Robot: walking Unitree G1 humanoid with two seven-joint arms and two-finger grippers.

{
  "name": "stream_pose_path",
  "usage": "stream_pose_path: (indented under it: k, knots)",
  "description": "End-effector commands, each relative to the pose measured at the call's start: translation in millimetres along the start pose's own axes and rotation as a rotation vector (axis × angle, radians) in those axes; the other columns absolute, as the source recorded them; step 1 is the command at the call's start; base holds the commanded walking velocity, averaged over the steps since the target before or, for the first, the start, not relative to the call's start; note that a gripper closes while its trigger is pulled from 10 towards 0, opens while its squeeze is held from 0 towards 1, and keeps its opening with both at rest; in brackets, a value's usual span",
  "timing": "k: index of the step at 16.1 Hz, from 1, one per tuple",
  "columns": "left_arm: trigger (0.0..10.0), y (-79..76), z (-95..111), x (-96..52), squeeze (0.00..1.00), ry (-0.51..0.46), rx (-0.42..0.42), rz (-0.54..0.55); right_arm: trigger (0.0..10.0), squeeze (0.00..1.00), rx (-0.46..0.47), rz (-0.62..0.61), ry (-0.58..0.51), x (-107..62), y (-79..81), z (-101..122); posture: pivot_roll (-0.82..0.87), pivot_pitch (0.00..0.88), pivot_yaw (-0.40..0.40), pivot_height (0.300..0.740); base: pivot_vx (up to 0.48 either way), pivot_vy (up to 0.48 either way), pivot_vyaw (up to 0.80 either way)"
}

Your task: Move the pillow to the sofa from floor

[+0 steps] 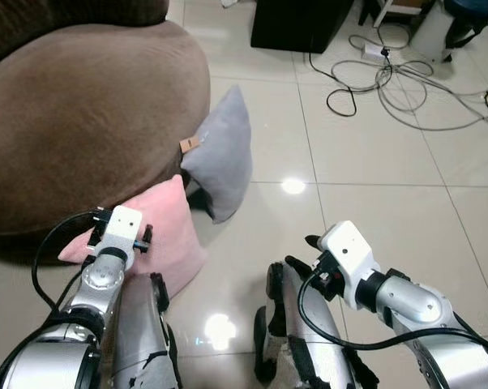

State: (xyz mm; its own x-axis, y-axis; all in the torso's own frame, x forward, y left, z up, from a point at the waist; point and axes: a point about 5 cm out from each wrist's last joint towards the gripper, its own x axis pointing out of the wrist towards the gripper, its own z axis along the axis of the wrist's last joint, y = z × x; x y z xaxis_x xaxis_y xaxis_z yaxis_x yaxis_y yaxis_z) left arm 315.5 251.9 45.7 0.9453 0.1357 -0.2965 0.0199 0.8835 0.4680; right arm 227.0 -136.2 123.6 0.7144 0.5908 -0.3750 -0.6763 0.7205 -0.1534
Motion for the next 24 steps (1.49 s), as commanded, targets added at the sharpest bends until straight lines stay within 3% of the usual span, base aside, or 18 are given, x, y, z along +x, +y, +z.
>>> stream_pose_path:
  k: [1, 2, 7, 8, 18, 21, 22, 24]
  knots:
    - [10.0, -0.4, -1.2, 0.7, 0.43, 0.022, 0.054, -0.012, 10.0, 0.0, 0.002, -0.009, -0.001, -9.3, -4.1, -0.3, -0.23, 0.276, -0.135, 0.548, 0.0, 0.0, 0.0]
    - [10.0, -0.8, -0.6, 1.5, 1.0, 0.032, 0.058, -0.032, 10.0, 0.0, -0.003, -0.008, -0.001, -11.2, -5.4, 0.8, -0.24, 0.277, -0.142, 0.548, 0.0, 0.0, 0.0]
    - [10.0, 4.2, -7.9, 2.5, 1.0, 0.14, 0.144, 0.0, 10.0, 0.0, -0.052, 0.009, -0.013, -20.9, -10.9, 13.4, -0.28, 0.297, -0.158, 0.548, 0.0, 0.0, 0.0]
    - [10.0, 1.5, -14.8, 0.1, 0.0, 0.177, 0.161, -0.014, 10.0, 0.0, -0.069, 0.02, -0.011, -26.5, -8.7, 15.7, -0.29, 0.289, -0.169, 0.548, 0.0, 0.0, 0.0]
    - [10.0, -7.4, -36.2, -9.7, 0.0, 0.254, 0.262, -0.065, 10.0, 0.0, -0.118, 0.128, 0.02, -45.7, 4.8, 19.0, -0.29, 0.289, -0.208, 0.548, 0.0, 0.0, 0.0]
    - [9.5, -2.2, -37.9, -10.4, 0.0, 0.254, 0.358, -0.045, 10.0, 0.0, -0.122, 0.125, 0.02, -48.9, 4.2, 21.0, -0.3, 0.283, -0.213, 0.548, 0.0, 0.0, 0.0]
    - [3.1, 1.5, -37.1, -9.9, 0.0, 0.253, 0.388, -0.024, 10.0, 0.0, -0.127, 0.125, 0.025, -50.8, 4.9, 21.1, -0.29, 0.284, -0.215, 0.548, 0.0, 0.0, 0.0]
    - [0.0, 3.4, -37.3, -9.9, 0.0, 0.256, 0.412, -0.01, 10.0, 0.0, -0.132, 0.13, 0.032, -52.1, 7.1, 20.8, -0.3, 0.287, -0.216, 0.548, 0.0, 0.0, 0.0]
